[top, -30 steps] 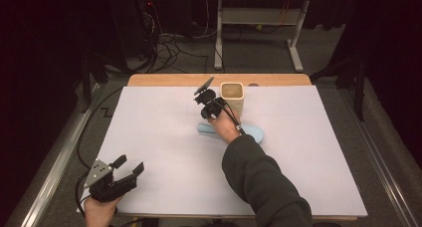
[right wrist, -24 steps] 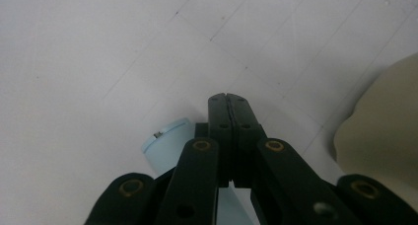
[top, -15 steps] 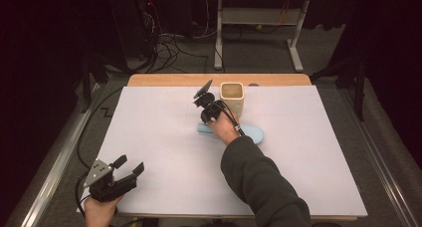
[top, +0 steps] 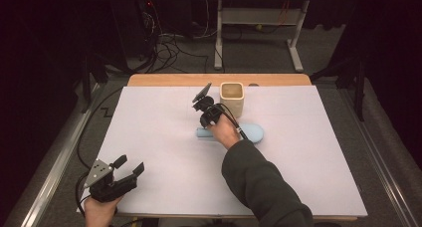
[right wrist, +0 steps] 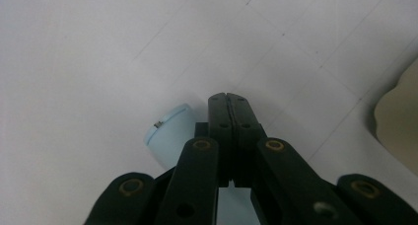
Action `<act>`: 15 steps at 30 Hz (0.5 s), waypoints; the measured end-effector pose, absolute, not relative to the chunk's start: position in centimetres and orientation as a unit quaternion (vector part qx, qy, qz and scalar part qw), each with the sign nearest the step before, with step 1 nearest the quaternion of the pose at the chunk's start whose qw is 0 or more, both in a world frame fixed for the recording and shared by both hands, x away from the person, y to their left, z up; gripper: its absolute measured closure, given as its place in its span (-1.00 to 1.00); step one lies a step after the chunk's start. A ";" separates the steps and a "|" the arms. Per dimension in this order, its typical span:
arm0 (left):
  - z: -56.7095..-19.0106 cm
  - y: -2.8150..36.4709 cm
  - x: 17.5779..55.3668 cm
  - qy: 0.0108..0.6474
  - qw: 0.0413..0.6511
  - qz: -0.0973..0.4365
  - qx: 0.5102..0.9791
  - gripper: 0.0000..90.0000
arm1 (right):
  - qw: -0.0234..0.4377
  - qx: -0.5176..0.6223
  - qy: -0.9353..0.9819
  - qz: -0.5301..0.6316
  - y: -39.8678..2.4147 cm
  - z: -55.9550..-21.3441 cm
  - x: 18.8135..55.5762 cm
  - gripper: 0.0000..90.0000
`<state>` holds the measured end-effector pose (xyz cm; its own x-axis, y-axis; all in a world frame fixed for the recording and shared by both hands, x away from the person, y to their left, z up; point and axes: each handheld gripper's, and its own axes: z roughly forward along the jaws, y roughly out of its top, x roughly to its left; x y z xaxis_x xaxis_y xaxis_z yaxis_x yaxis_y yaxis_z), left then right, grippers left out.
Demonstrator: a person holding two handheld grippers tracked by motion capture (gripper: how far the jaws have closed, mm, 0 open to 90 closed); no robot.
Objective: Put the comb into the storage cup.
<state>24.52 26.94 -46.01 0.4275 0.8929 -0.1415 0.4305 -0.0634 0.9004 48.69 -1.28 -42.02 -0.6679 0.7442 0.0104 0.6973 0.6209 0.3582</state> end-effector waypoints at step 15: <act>-46.0 26.9 24.5 0.479 0.491 0.240 0.687 -0.34 | 0.048 0.392 0.903 0.170 -2.5 -43.1 46.6 1.00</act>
